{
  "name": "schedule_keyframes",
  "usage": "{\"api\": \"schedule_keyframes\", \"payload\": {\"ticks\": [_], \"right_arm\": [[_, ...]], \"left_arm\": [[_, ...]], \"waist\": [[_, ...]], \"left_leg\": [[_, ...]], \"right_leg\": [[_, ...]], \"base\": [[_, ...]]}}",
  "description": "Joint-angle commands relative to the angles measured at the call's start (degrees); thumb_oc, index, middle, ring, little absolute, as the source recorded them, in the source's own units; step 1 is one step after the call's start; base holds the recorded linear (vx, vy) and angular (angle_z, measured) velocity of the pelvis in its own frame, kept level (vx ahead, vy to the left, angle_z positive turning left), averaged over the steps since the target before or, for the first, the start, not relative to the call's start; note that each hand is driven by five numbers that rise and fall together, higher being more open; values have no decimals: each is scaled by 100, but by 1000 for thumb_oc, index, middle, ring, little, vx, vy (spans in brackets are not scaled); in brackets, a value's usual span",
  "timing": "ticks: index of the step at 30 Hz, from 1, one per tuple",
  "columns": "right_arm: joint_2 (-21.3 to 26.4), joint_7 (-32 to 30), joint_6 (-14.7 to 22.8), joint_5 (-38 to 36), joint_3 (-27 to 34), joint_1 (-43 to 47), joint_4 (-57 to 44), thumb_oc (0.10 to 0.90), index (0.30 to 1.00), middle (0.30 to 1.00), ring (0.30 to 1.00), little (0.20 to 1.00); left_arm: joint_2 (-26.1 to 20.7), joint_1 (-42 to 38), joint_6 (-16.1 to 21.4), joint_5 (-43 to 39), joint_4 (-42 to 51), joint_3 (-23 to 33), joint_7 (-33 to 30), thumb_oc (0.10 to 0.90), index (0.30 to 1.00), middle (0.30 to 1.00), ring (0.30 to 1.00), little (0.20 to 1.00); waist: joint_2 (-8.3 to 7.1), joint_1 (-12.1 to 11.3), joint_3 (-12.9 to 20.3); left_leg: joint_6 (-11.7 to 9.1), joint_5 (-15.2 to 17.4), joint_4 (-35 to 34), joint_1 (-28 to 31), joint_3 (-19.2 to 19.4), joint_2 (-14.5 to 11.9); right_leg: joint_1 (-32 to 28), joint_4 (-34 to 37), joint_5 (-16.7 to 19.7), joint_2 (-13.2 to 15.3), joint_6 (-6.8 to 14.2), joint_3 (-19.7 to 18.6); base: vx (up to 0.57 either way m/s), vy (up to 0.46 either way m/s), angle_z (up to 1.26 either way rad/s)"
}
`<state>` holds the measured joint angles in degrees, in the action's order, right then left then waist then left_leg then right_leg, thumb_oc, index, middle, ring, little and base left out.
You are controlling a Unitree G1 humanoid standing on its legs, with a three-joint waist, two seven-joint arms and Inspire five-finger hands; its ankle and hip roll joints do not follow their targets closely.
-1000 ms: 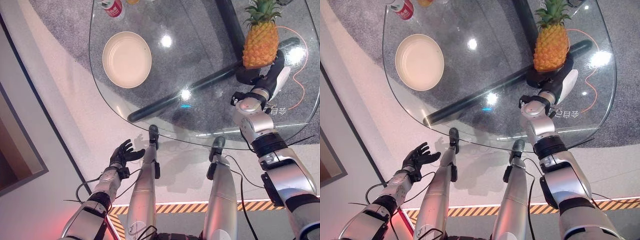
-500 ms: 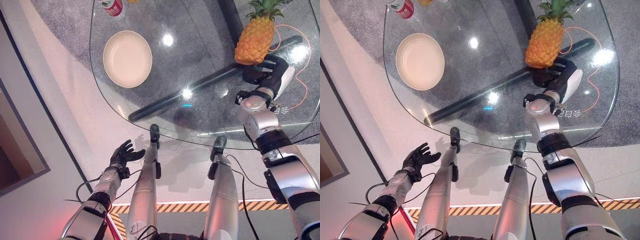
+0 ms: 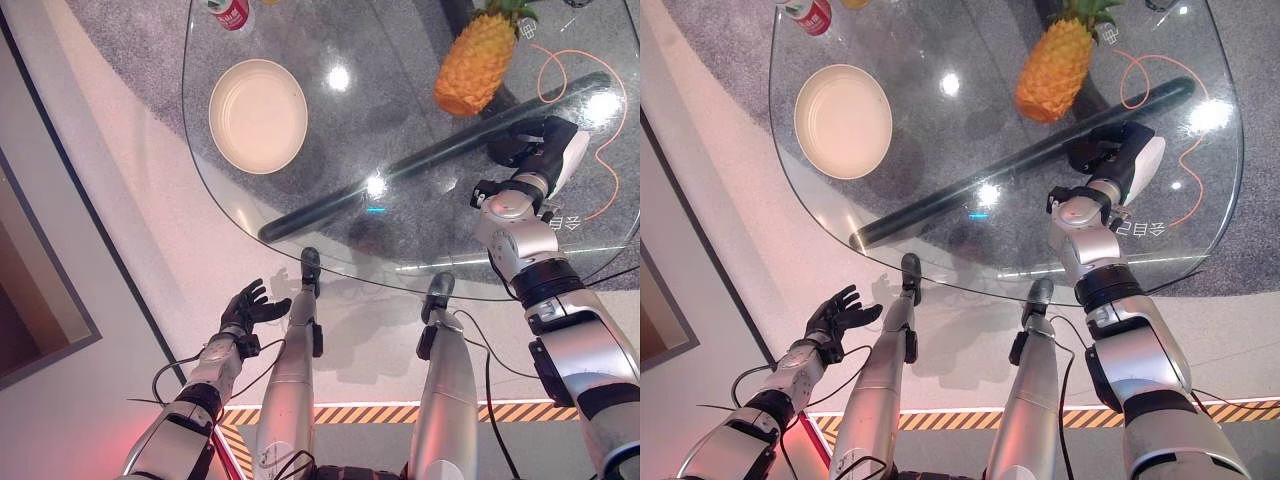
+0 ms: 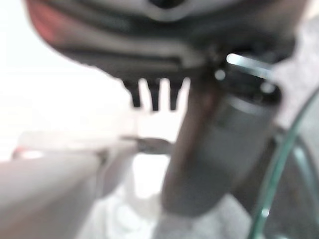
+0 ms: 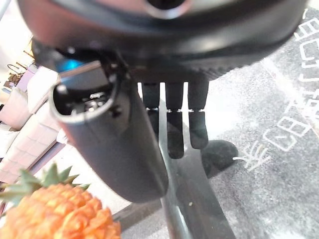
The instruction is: Pick up the fruit to the plate
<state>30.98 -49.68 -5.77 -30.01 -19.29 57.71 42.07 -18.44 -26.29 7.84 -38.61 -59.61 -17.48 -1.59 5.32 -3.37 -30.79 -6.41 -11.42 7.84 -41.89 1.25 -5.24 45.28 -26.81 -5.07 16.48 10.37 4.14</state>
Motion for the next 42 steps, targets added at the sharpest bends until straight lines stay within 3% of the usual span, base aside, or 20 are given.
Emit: {"api": "schedule_keyframes", "payload": {"ticks": [1, 11, 14, 15, 28, 35, 42], "right_arm": [[378, -84, 293, 141, -107, 504, -288, 100, 300, 300, 300, 200], [387, -371, 585, 512, -14, 441, -637, 103, 302, 302, 302, 203], [373, -483, 650, 736, 65, 362, -973, 668, 787, 787, 787, 768], [350, -547, 757, 820, 126, 286, -1191, 800, 900, 900, 900, 900], [243, -692, 962, 1331, 404, -57, -2611, 800, 900, 900, 900, 900], [161, -561, 811, 1501, 434, -120, -3160, 800, 900, 900, 900, 900], [47, -359, 775, 1017, 400, -131, -3318, 800, 900, 900, 900, 900]], "left_arm": [[-185, 140, 41, -200, -107, -185, 9, 800, 900, 900, 900, 900], [-163, 194, 59, -227, -39, -188, -15, 800, 900, 900, 900, 900], [-136, 213, 51, -233, -2, -190, -63, 800, 900, 900, 900, 900], [-118, 231, 60, -236, 20, -189, -82, 800, 900, 900, 900, 900], [-50, 316, 120, -243, 60, -65, -91, 800, 900, 900, 900, 900], [30, 393, 121, -197, 120, -20, -103, 800, 900, 900, 900, 900], [71, 413, 148, -200, 75, -16, -43, 800, 900, 900, 900, 900]], "waist": [[75, -33, 99], [87, -6, 99], [80, 22, 99], [75, 40, 99], [55, 144, 99], [56, 152, 99], [30, 128, 99]], "left_leg": [[-63, 608, 635, -79, -88, -130], [-62, 599, 604, -72, -79, -124], [-64, 594, 593, -78, -78, -128], [-61, 586, 569, -76, -70, -123], [-54, 535, 456, -35, -10, -127], [-50, 492, 404, 9, 6, -130], [-50, 459, 340, 97, 27, -133]], "right_leg": [[-75, 935, 987, 53, -103, 452], [-79, 975, 1003, 39, -94, 437], [-64, 979, 1006, 32, -81, 417], [-62, 1002, 1015, 21, -75, 409], [-84, 1120, 1051, -1, -70, 355], [-127, 1156, 1060, 4, -79, 348], [-234, 1231, 1085, 24, -81, 392]], "base": [[0, 0, 0], [0, 0, 0], [0, 0, 0], [0, 0, 0], [-2, 7, 0], [0, 0, 0], [2, 21, 0]]}}
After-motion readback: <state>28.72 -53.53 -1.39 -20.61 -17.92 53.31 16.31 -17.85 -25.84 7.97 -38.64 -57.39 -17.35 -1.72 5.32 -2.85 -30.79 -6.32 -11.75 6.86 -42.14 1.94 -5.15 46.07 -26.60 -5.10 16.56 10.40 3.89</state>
